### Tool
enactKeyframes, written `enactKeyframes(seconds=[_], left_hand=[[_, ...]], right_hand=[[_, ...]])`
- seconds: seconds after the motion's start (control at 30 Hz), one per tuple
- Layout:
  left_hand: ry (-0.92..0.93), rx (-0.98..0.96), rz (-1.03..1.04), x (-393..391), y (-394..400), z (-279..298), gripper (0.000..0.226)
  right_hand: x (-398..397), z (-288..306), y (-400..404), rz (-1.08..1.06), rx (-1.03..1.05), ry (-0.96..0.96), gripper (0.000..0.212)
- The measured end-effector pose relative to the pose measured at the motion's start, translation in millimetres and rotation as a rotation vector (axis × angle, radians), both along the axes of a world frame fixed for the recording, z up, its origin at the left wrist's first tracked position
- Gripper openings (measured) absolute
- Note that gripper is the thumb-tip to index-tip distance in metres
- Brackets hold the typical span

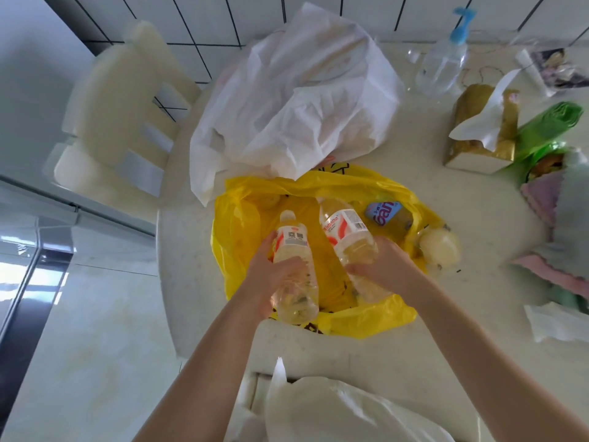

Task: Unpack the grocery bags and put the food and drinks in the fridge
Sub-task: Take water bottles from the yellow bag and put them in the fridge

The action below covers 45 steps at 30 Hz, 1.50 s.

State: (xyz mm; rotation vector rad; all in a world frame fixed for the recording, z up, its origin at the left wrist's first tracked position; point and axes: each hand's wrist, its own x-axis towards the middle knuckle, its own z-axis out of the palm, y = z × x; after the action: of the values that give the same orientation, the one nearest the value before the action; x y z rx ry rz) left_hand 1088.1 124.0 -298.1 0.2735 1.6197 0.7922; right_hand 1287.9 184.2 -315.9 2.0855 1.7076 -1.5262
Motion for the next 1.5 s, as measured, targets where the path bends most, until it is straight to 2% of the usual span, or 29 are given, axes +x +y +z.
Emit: enactKeyframes(seconds=[0.2, 0.4, 0.5, 0.63, 0.77, 0.87, 1.03, 1.27, 1.5], left_hand=[[-0.12, 0.115, 0.011, -20, -30, 20, 0.077], [-0.276, 0.304, 0.072, -44, -77, 36, 0.077], [-0.282, 0.371, 0.092, -53, -105, 45, 0.068], [-0.34, 0.392, 0.159, -71, -161, 55, 0.061], [-0.261, 0.402, 0.198, -92, -228, 63, 0.055], [-0.147, 0.406, 0.211, -108, -289, 63, 0.059], [-0.129, 0.406, 0.344, -125, -382, 63, 0.049], [-0.09, 0.41, 0.576, -141, -494, 52, 0.061], [-0.08, 0.402, 0.863, -157, -571, 39, 0.077]], right_hand=[[-7, 23, -34, -0.179, -0.131, 0.195, 0.064], [-23, 48, -74, -0.194, -0.131, 0.338, 0.067], [-40, 60, -97, -0.139, -0.119, 0.424, 0.064], [-72, 72, -139, -0.011, -0.11, 0.503, 0.074], [-103, 78, -192, 0.093, -0.154, 0.592, 0.085], [-126, 79, -242, 0.161, -0.2, 0.663, 0.078], [-159, 81, -314, 0.328, -0.199, 0.659, 0.07], [-203, 73, -388, 0.578, -0.268, 0.62, 0.069], [-263, 69, -441, 0.704, -0.525, 0.642, 0.071]])
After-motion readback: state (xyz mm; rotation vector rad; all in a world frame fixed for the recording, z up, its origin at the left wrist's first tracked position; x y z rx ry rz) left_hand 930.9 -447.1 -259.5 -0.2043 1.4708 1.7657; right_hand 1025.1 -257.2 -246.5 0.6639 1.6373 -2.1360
